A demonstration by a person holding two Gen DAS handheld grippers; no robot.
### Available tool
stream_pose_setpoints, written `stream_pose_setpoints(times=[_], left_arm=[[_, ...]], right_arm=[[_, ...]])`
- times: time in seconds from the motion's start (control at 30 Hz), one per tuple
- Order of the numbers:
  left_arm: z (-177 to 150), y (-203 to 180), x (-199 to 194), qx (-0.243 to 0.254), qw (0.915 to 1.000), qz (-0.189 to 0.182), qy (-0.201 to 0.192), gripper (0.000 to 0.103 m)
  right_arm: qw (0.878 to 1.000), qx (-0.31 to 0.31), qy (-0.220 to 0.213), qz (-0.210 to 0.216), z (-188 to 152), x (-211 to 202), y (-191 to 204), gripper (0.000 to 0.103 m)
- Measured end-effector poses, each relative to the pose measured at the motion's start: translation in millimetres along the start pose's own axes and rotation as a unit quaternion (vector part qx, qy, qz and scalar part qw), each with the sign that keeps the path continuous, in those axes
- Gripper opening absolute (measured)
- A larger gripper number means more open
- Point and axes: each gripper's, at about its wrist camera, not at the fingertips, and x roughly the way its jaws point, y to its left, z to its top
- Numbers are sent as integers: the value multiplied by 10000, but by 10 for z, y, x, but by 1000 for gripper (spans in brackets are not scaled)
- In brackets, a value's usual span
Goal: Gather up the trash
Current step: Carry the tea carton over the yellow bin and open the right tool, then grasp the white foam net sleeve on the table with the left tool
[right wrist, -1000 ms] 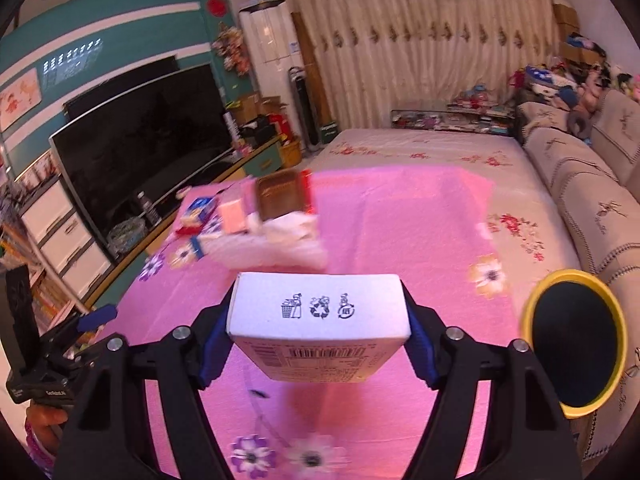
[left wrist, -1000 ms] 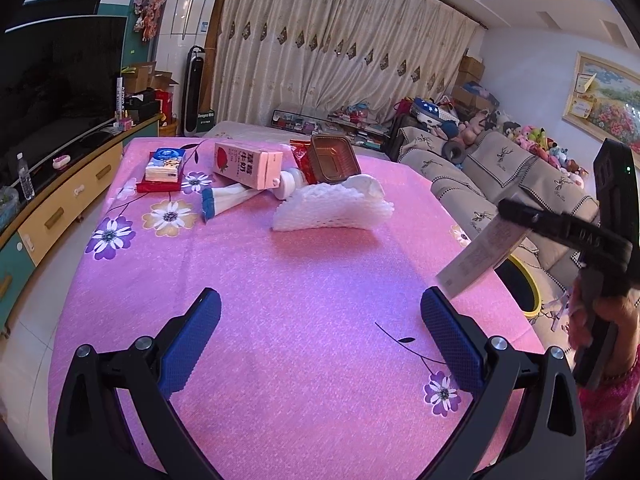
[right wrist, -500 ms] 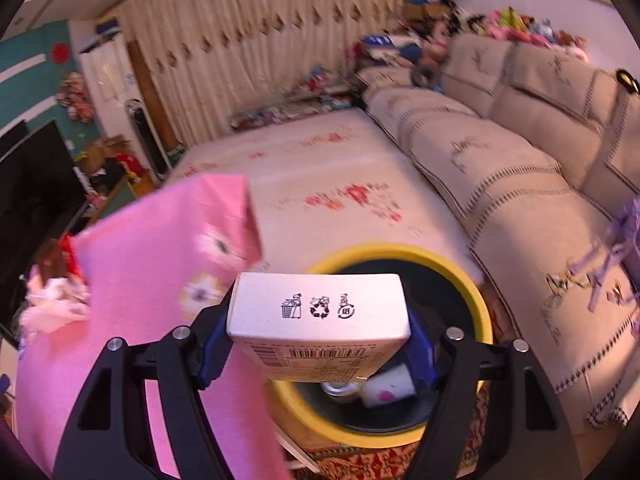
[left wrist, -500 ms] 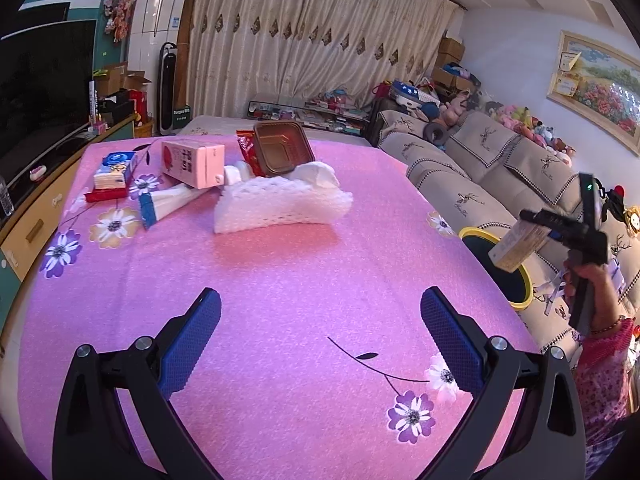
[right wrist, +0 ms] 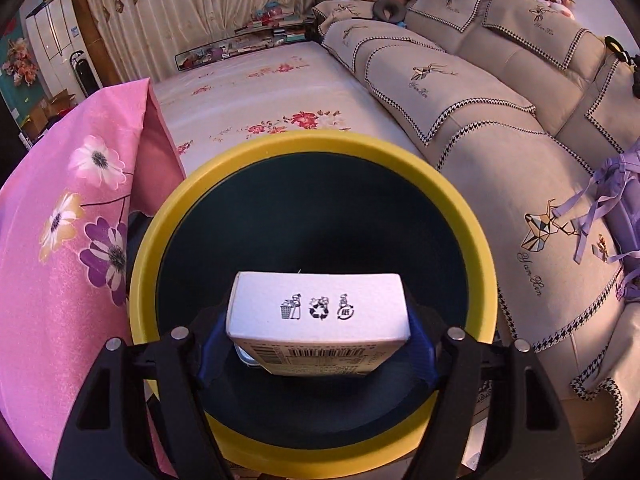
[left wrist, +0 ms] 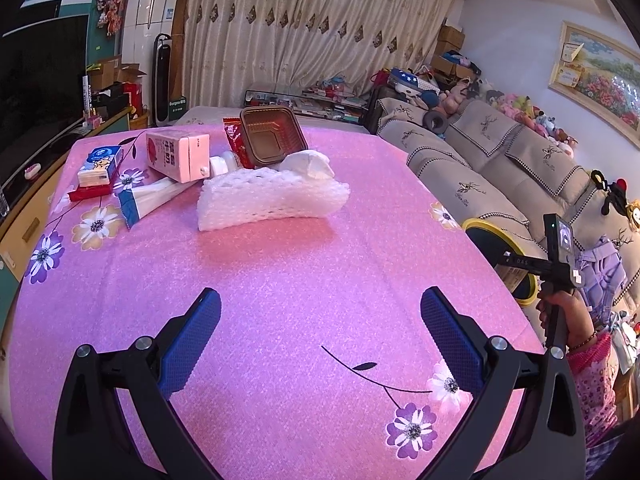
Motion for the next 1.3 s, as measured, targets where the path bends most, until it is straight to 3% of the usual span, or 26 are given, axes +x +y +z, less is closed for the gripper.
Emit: stream_pose_setpoints(times=[0.43,0.67,0.77,1.0,1.1,1.3], left_arm=[[182,214,94,293,9993,193,-129,98],[427,282,319,1054,9935,364,-222,98],[535,344,448,1308,9904,345,-287,98],[695,551,811,1251,9921,82,-70,98],[705,546,935,1454,9893,104,82,88],[719,592,1108,1554,9870,-43,407,51]], right_arm=[[9988,-58,-477,74,72,-423,75,73],[9985,-147,-506,157,69,-481,149,73],[9985,-165,-485,178,66,-478,175,73],[9987,-218,-421,186,40,-443,185,73],[9988,-219,-409,148,42,-430,176,73],[9989,-253,-364,155,30,-390,218,73]])
